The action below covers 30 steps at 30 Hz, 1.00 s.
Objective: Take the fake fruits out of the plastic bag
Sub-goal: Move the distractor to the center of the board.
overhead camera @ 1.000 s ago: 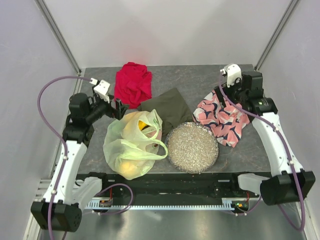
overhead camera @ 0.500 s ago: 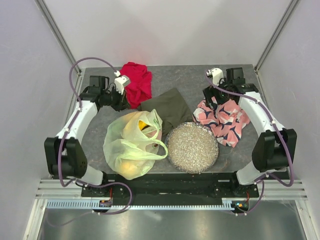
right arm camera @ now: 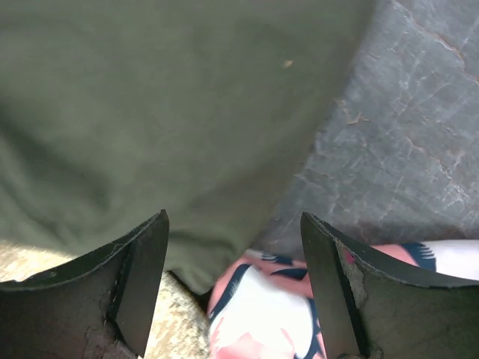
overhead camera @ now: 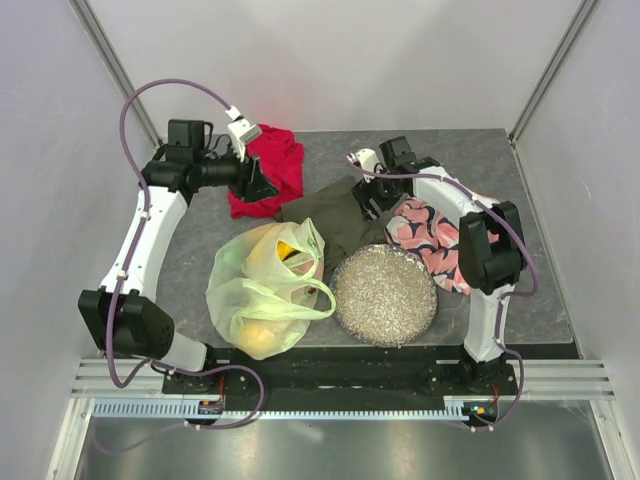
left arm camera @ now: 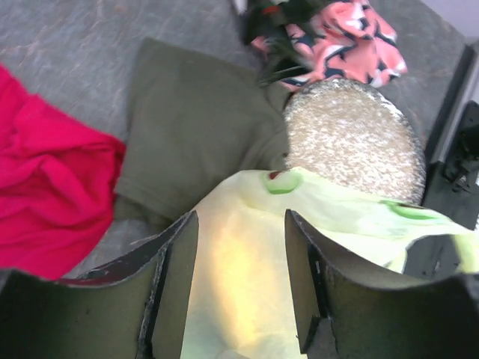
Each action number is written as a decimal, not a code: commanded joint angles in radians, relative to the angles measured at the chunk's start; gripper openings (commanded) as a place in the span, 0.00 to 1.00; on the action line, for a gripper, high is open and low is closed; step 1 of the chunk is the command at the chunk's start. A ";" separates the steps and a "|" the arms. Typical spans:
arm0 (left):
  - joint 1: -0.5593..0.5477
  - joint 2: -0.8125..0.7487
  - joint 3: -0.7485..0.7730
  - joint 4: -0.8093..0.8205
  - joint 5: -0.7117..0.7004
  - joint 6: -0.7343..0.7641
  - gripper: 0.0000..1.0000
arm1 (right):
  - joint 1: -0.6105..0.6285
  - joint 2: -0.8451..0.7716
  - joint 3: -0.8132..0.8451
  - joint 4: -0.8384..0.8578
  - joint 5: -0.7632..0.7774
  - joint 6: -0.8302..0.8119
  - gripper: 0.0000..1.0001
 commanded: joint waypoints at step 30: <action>-0.065 -0.005 0.056 0.029 -0.123 -0.143 0.61 | -0.115 -0.149 0.036 -0.120 -0.105 -0.079 0.68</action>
